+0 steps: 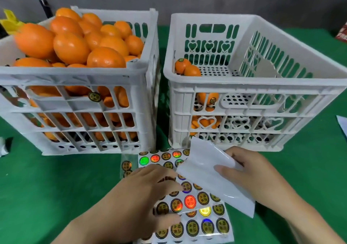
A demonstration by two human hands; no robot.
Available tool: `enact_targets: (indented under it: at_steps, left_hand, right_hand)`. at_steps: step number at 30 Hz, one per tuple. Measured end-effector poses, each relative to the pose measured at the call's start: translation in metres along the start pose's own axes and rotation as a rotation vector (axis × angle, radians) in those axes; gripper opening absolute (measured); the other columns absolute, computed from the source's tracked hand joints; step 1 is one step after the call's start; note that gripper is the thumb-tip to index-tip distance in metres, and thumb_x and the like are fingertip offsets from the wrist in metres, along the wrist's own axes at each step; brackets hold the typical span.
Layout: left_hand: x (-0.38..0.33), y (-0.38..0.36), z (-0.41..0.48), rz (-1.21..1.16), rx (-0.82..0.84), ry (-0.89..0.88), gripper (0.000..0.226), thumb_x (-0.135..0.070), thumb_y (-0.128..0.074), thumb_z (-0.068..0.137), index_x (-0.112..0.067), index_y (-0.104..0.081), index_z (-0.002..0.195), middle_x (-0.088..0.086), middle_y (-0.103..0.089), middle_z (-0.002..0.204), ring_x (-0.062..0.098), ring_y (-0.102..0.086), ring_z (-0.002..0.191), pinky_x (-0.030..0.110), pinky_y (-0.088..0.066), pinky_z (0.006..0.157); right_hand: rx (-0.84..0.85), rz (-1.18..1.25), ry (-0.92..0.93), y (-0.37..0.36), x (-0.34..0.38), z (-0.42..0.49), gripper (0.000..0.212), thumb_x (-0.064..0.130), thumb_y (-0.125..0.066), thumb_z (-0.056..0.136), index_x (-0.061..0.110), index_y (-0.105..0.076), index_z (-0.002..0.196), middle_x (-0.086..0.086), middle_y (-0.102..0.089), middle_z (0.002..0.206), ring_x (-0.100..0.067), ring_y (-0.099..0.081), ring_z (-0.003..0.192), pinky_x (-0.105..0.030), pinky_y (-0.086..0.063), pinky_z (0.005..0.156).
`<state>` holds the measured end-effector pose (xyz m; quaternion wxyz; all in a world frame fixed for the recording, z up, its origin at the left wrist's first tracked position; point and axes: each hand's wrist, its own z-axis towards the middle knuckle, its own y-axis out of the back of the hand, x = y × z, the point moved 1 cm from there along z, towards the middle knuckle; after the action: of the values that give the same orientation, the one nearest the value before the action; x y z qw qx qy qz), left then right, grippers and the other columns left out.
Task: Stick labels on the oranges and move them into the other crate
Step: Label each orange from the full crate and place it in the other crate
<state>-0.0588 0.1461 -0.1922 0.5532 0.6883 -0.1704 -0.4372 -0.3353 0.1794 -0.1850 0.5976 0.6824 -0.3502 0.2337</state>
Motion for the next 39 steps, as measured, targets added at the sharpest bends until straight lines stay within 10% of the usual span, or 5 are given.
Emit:
enact_targets:
  at_steps: [5, 12, 18, 33, 39]
  left_hand:
    - [0.004, 0.008, 0.005, 0.05, 0.018, -0.042, 0.044, -0.068, -0.043, 0.09, -0.045, -0.057, 0.124, -0.028, -0.048, 0.134, -0.01, -0.04, 0.123, 0.012, -0.036, 0.096]
    - [0.019, 0.001, 0.004, 0.1, 0.032, 0.171, 0.083, -0.092, -0.017, 0.081, -0.052, -0.007, 0.153, -0.036, 0.003, 0.153, -0.014, 0.014, 0.137, 0.015, 0.011, 0.108]
    - [0.022, 0.002, 0.009, 0.319, -0.178, 0.39, 0.061, -0.061, -0.034, 0.091, -0.022, -0.068, 0.124, -0.004, -0.067, 0.121, 0.021, -0.064, 0.111, 0.038, -0.051, 0.096]
    - [0.022, -0.01, 0.016, 0.03, -0.464, 0.355, 0.034, -0.05, -0.065, 0.084, -0.023, -0.079, 0.099, -0.014, -0.07, 0.106, 0.013, -0.062, 0.105, 0.035, -0.048, 0.092]
    - [0.013, 0.0, 0.015, -0.305, -0.633, 0.286, 0.027, -0.047, -0.058, 0.087, -0.036, -0.079, 0.101, -0.028, -0.066, 0.116, -0.011, -0.06, 0.107, 0.02, -0.055, 0.087]
  right_hand:
    - [0.028, 0.01, -0.004, -0.004, -0.003, 0.001, 0.005, 0.043, -0.071, 0.085, 0.042, -0.066, 0.085, 0.013, -0.072, 0.084, -0.008, -0.069, 0.072, -0.046, -0.058, 0.073]
    - [0.071, 0.003, -0.004, -0.002, -0.008, 0.001, 0.007, 0.044, -0.071, 0.085, 0.04, -0.066, 0.088, 0.01, -0.072, 0.083, -0.01, -0.069, 0.073, -0.044, -0.057, 0.072]
    - [0.108, -0.009, -0.038, 0.004, -0.015, 0.002, 0.017, 0.046, -0.071, 0.081, 0.03, -0.067, 0.083, 0.003, -0.07, 0.081, -0.02, -0.067, 0.073, -0.033, -0.047, 0.063]
    - [0.023, 0.223, -0.082, 0.022, -0.004, -0.002, 0.008, 0.035, -0.076, 0.08, 0.034, -0.074, 0.087, 0.0, -0.076, 0.086, -0.023, -0.074, 0.075, -0.054, -0.059, 0.078]
    - [-0.002, 0.35, -0.042, 0.01, 0.006, 0.0, 0.006, 0.025, -0.072, 0.086, 0.029, -0.075, 0.085, -0.001, -0.076, 0.087, -0.021, -0.074, 0.077, -0.035, -0.06, 0.07]
